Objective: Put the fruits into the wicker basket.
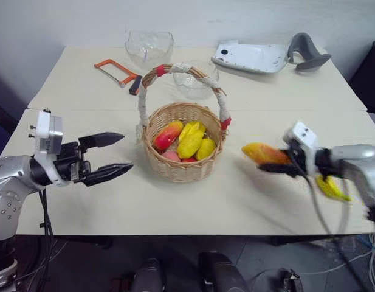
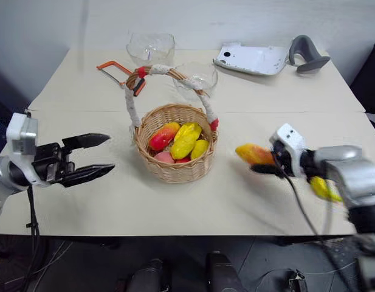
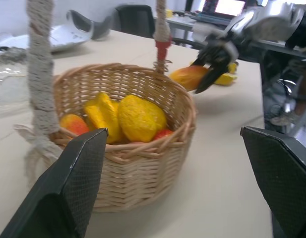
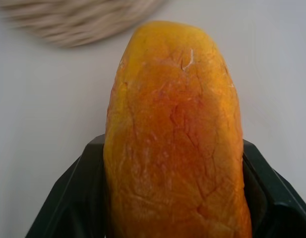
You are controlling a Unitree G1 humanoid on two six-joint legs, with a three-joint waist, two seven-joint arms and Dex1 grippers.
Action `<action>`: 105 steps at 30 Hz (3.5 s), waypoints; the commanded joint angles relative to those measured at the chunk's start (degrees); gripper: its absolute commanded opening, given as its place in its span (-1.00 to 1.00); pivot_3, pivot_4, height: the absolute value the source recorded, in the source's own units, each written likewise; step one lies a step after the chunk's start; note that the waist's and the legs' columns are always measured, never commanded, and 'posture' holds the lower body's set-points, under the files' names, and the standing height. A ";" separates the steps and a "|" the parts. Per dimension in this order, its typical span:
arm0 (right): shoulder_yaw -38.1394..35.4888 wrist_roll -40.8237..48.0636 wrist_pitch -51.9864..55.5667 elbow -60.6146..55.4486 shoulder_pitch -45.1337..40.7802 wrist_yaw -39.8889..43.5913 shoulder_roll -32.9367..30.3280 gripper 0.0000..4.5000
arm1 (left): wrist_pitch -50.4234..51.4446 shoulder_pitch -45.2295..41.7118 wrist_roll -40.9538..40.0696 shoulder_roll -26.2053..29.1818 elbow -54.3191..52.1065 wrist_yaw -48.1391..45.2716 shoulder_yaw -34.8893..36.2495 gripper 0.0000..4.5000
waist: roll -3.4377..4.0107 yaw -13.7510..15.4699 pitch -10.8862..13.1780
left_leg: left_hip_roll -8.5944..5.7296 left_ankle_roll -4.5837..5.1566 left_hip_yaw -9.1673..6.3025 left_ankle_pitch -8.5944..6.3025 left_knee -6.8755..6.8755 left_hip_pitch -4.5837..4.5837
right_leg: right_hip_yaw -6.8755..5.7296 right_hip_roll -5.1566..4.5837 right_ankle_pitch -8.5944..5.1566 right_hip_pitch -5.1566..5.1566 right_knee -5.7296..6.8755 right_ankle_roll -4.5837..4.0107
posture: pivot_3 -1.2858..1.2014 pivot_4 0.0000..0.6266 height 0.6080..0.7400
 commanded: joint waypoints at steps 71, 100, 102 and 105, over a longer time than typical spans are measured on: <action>-16.34 -11.55 -14.57 35.06 7.37 -19.14 11.32 -0.06 | -15.09 -3.75 11.86 -12.70 -7.46 4.57 -15.69 1.00 | -0.27 -1.04 -0.11 | -0.17 0.04 0.08 -0.42 -0.03 1.91 | 2.02 0.96 0.43 1.51 -0.57 0.09 | 0.03 -0.52 1.00; 14.91 -12.47 -7.71 10.30 -29.37 -30.75 43.72 -0.55 | -10.67 21.82 4.78 -12.09 -11.60 12.74 5.64 1.00 | -0.62 -2.46 0.00 | -0.05 -0.05 -0.11 -0.46 0.32 -0.08 | 1.91 0.78 0.41 -0.57 -0.18 -0.02 | 0.03 -0.52 1.00; 14.06 -12.84 -9.12 9.25 -29.18 -30.35 44.18 -0.27 | -10.69 22.08 4.64 -12.34 -12.20 13.26 5.50 1.00 | -0.61 -2.61 0.00 | -0.06 -0.03 -0.01 -0.47 0.31 -0.13 | 1.93 0.77 0.41 -0.63 -0.19 -0.02 | 0.03 -0.52 1.00; 13.43 -9.02 -11.20 1.01 -26.04 -21.70 39.72 0.18 | -10.76 22.29 4.51 -12.36 -12.54 13.55 5.45 1.00 | -0.61 -2.69 0.00 | -0.04 -0.07 0.00 -0.45 0.31 -0.12 | 1.94 0.83 0.41 -0.71 -0.09 -0.02 | 0.03 -0.52 1.00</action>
